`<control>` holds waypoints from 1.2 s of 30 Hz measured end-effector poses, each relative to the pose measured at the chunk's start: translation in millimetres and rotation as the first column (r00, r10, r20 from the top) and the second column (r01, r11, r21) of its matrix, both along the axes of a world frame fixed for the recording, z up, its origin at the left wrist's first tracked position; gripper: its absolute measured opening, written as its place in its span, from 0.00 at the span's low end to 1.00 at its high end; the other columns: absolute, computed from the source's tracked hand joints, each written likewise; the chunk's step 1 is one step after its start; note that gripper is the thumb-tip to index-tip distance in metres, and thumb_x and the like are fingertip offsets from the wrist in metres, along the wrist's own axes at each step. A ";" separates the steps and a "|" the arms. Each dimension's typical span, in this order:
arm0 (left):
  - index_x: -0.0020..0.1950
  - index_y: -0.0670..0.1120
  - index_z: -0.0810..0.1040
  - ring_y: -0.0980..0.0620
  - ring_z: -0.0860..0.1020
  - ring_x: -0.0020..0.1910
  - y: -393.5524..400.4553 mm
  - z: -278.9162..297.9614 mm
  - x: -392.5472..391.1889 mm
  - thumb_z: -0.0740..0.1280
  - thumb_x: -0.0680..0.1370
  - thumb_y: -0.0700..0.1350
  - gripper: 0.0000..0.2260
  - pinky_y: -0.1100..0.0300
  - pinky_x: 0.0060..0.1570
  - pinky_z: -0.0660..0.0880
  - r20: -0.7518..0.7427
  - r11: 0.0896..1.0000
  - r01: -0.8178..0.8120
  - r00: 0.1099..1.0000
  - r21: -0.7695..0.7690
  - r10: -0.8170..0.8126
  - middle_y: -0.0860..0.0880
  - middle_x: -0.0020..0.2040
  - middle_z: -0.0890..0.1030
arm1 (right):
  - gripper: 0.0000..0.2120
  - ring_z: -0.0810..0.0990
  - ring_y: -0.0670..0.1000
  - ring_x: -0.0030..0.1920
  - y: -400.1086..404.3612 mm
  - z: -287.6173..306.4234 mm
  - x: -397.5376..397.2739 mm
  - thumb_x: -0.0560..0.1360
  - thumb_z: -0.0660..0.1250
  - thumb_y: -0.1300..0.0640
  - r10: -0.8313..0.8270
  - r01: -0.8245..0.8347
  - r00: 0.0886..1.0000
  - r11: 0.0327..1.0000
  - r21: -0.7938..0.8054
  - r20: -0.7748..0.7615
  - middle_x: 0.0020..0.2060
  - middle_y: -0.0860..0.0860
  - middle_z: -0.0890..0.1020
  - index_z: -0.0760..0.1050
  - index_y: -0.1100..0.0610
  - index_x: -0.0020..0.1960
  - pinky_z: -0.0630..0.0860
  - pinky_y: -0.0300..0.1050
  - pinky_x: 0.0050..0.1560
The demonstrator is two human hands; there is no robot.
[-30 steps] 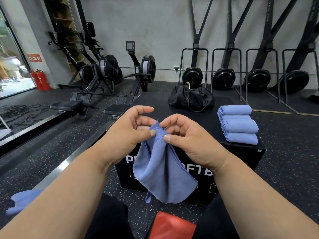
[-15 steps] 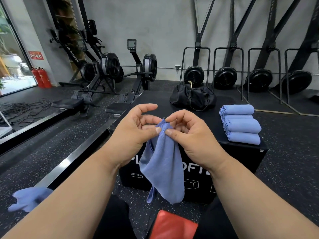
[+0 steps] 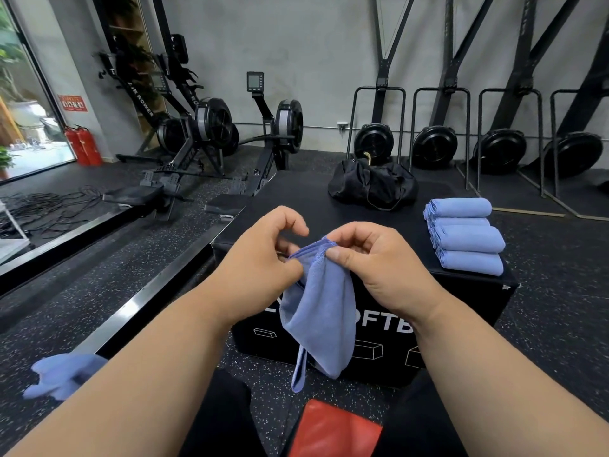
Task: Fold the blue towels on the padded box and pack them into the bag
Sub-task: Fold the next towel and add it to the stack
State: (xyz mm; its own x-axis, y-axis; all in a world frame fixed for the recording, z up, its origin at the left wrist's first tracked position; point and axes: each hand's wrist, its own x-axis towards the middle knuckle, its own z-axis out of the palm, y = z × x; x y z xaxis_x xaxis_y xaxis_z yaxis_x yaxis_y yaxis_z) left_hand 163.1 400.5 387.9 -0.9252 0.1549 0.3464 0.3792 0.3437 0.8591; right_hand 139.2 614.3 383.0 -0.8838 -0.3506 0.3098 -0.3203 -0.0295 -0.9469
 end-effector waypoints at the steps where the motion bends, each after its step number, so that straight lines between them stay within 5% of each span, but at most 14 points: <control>1: 0.53 0.56 0.75 0.47 0.80 0.43 -1.7 0.0 0.9 0.67 0.70 0.34 0.19 0.45 0.45 0.80 -0.043 0.996 -0.025 0.999 -0.086 0.022 0.47 0.51 0.81 | 0.05 0.86 0.49 0.48 0.2 0.0 -0.5 0.80 0.72 0.66 -0.006 0.006 1.000 1.000 0.003 -0.001 0.46 0.53 0.88 0.85 0.58 0.51 0.80 0.41 0.51; 5: 0.47 0.56 0.74 0.53 0.78 0.54 -9.8 -2.6 3.5 0.64 0.68 0.28 0.22 0.52 0.55 0.76 -0.292 0.924 -0.086 0.956 -0.372 -0.029 0.56 0.55 0.76 | 0.06 0.85 0.48 0.48 3.7 -0.3 -4.1 0.80 0.72 0.66 -0.036 0.036 0.999 0.999 0.017 -0.019 0.46 0.52 0.88 0.85 0.57 0.51 0.80 0.43 0.53; 12: 0.56 0.60 0.85 0.54 0.77 0.52 -17.5 -6.4 -2.5 0.62 0.70 0.30 0.29 0.60 0.52 0.73 -0.336 0.754 -0.188 0.941 -0.629 -0.046 0.59 0.57 0.76 | 0.06 0.85 0.51 0.50 11.4 -2.8 -6.9 0.80 0.71 0.65 -0.061 0.061 0.998 0.998 0.022 -0.004 0.48 0.55 0.88 0.85 0.57 0.51 0.81 0.47 0.55; 20: 0.54 0.55 0.85 0.49 0.73 0.48 -36.4 -9.5 -6.5 0.52 0.75 0.53 0.22 0.49 0.54 0.75 -0.252 0.575 -0.198 0.968 -0.794 -0.016 0.55 0.45 0.77 | 0.07 0.85 0.46 0.48 23.0 0.0 -14.2 0.80 0.70 0.67 -0.140 0.139 0.990 0.990 -0.022 -0.019 0.46 0.51 0.88 0.84 0.57 0.51 0.81 0.39 0.51; 24: 0.51 0.58 0.80 0.52 0.72 0.47 -44.2 -8.0 -0.9 0.60 0.76 0.60 0.13 0.51 0.53 0.74 -0.293 0.627 -0.246 0.956 -0.739 0.031 0.58 0.44 0.76 | 0.08 0.84 0.45 0.47 29.7 -4.5 -21.9 0.80 0.70 0.67 -0.172 0.172 0.985 0.985 -0.032 -0.007 0.45 0.49 0.88 0.84 0.56 0.50 0.81 0.38 0.52; 27: 0.41 0.55 0.76 0.56 0.75 0.42 -40.8 -6.7 1.1 0.66 0.77 0.65 0.15 0.54 0.44 0.73 -0.299 0.767 -0.272 0.948 -0.581 0.110 0.56 0.39 0.77 | 0.07 0.84 0.45 0.47 29.5 -11.0 -26.3 0.80 0.70 0.67 -0.198 0.198 0.980 0.979 -0.054 0.004 0.46 0.49 0.88 0.83 0.58 0.52 0.80 0.37 0.51; 30: 0.37 0.48 0.74 0.54 0.74 0.35 -35.6 -4.1 1.6 0.73 0.78 0.60 0.19 0.57 0.36 0.71 -0.260 0.865 -0.280 0.948 -0.416 0.182 0.52 0.34 0.76 | 0.05 0.84 0.46 0.48 23.2 -21.7 -29.0 0.81 0.70 0.66 -0.190 0.193 0.981 0.977 -0.089 0.048 0.48 0.52 0.88 0.82 0.60 0.55 0.80 0.38 0.51; 36: 0.37 0.50 0.73 0.51 0.75 0.35 -27.6 6.2 4.6 0.76 0.78 0.54 0.16 0.53 0.36 0.73 -0.349 0.870 -0.265 0.930 -0.417 0.116 0.52 0.34 0.76 | 0.04 0.78 0.47 0.42 15.2 -38.3 -31.8 0.83 0.68 0.63 -0.193 0.203 0.974 0.975 -0.084 0.119 0.42 0.50 0.84 0.80 0.56 0.52 0.76 0.43 0.46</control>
